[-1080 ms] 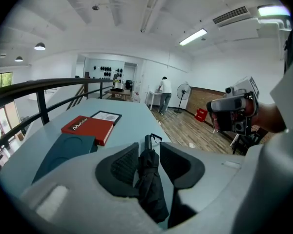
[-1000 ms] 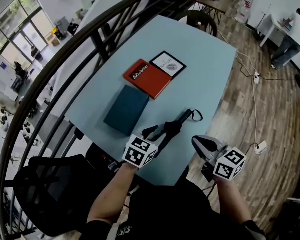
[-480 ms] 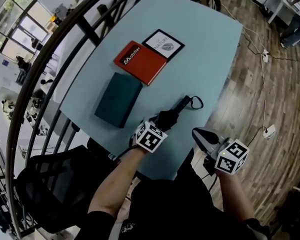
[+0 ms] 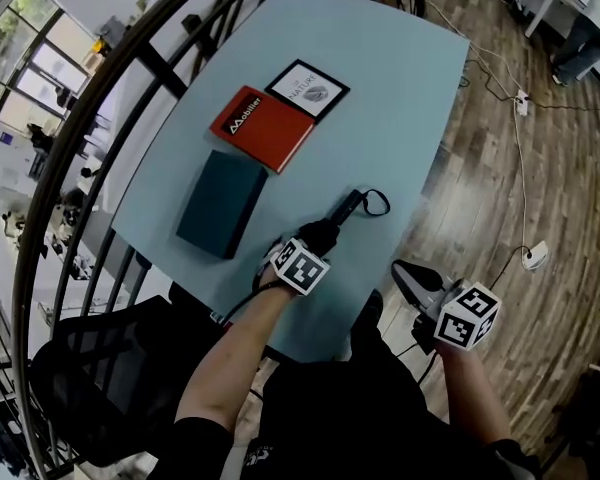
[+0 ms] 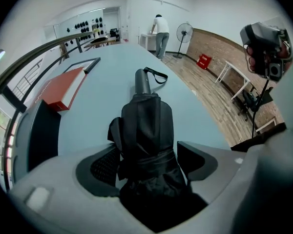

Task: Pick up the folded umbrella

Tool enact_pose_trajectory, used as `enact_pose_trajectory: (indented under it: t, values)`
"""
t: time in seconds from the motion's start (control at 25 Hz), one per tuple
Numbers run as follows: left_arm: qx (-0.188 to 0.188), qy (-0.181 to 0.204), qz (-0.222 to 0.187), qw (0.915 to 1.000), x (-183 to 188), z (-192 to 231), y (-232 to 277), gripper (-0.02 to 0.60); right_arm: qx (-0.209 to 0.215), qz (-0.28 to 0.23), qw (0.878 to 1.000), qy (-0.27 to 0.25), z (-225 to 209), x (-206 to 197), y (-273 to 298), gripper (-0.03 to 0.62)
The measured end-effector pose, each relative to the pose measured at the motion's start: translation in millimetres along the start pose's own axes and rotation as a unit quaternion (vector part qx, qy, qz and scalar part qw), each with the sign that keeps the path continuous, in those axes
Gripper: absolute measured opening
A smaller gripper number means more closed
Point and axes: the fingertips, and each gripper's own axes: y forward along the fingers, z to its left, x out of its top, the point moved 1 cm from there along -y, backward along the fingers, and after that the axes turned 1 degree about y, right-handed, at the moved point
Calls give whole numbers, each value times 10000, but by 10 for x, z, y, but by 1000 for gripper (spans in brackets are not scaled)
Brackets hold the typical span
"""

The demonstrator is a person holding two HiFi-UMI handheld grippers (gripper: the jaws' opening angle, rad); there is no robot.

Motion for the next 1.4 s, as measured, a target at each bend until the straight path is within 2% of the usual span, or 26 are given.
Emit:
enact_pose_trajectory:
  t: [0.28, 0.48, 0.76, 0.92, 1.08, 1.24, 1.32, 1.4]
  values:
    - [-110, -169, 300, 9993, -45, 13, 79, 371, 72, 46, 10000, -48, 40, 29, -67, 2]
    - [-92, -199, 137, 9997, -15, 18, 73, 360, 135, 159, 9998, -48, 3, 6, -128, 2]
    - [120, -388, -65, 9992, -28, -115, 36, 266, 493, 260, 9982, -234, 108, 128, -55, 2]
    - [286, -722, -163, 9968, -65, -91, -16, 262, 711, 385, 9963, -308, 160, 175, -4, 2]
    - [354, -1305, -545, 9893, -71, -33, -274, 261, 840, 555, 9943, -356, 138, 149, 21, 2]
    - [463, -1451, -1040, 9828, -9, 28, -669, 261, 959, 576, 9926, -479, 272, 199, 89, 2]
    - [501, -1627, -1362, 9759, 31, 95, -922, 261, 989, 503, 9922, -570, 365, 272, 154, 2]
    - [554, -1869, -1727, 9655, 66, 188, -1203, 261, 1011, 396, 9919, -655, 471, 369, 216, 2]
